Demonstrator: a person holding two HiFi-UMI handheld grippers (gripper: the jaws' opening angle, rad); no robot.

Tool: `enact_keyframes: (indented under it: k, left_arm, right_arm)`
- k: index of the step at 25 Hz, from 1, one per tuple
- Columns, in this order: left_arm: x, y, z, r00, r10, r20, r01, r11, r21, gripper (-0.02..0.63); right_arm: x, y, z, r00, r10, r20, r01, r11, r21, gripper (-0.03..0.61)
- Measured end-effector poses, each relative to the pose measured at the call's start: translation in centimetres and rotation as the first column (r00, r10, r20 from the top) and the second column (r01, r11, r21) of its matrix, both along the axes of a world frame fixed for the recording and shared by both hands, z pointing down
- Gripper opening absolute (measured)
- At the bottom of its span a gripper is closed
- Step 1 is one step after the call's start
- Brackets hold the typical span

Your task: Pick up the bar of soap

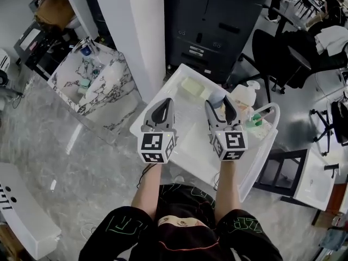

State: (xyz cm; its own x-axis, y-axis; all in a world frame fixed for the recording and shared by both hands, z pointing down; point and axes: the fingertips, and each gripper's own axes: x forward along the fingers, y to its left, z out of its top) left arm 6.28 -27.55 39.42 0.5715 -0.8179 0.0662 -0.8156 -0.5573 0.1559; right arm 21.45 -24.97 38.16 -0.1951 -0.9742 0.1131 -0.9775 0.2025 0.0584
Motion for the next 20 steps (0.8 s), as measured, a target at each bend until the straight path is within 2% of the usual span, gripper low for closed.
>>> enact_keyframes:
  k: [6, 12, 20]
  left_arm:
    - [0.1, 2.4, -0.6, 0.999, -0.036, 0.014, 0.035, 0.999, 0.021, 0.006]
    - [1.1, 3.9, -1.5, 0.999, -0.034, 0.037, 0.032, 0.998, 0.048, 0.006]
    - [1.5, 4.6, -1.9, 0.997, -0.043, 0.059, 0.039, 0.997, 0.065, 0.006]
  right_arm:
    - [2.0, 3.4, -1.0, 0.999, 0.012, 0.046, -0.014, 0.999, 0.043, 0.255]
    - [4.0, 5.3, -1.5, 0.997, 0.018, 0.069, -0.023, 0.997, 0.075, 0.255]
    - [3.9, 5.9, -1.5, 0.997, -0.007, 0.075, 0.001, 0.996, 0.084, 0.255]
